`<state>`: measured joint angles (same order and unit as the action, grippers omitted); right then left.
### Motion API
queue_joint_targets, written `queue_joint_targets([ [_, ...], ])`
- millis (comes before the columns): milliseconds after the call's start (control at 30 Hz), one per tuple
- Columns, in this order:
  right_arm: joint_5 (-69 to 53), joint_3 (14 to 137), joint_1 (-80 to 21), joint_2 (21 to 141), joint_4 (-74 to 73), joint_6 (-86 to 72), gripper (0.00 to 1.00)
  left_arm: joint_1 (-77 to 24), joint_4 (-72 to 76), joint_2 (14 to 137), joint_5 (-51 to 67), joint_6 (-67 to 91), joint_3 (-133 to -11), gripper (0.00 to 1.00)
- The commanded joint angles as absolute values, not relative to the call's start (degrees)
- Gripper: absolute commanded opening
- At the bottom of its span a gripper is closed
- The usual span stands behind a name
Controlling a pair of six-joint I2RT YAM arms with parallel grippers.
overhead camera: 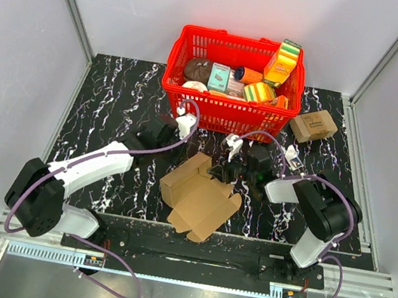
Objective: Fold the paper box
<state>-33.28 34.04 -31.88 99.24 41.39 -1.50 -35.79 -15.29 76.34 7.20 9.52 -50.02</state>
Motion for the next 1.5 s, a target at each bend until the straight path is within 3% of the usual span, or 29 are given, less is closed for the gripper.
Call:
queue_joint_targets([
  [0,-29.71,33.23,-32.78,96.5,41.75,-0.26,0.2,-36.82,-12.04,75.41,8.96,9.84,-49.66,0.0],
  [733,-21.8,31.29,-34.54,95.71,43.59,-0.26,0.17,-38.94,-11.6,76.11,8.7,10.02,-49.48,0.0],
  [1067,-25.05,31.03,-34.37,97.2,47.02,-0.35,0.42,-39.29,-11.78,76.11,8.09,9.93,-49.04,0.0],
  [1467,-29.62,32.87,-34.45,101.42,50.98,1.84,0.56,-39.37,-12.39,76.55,7.56,9.4,-49.83,0.0],
])
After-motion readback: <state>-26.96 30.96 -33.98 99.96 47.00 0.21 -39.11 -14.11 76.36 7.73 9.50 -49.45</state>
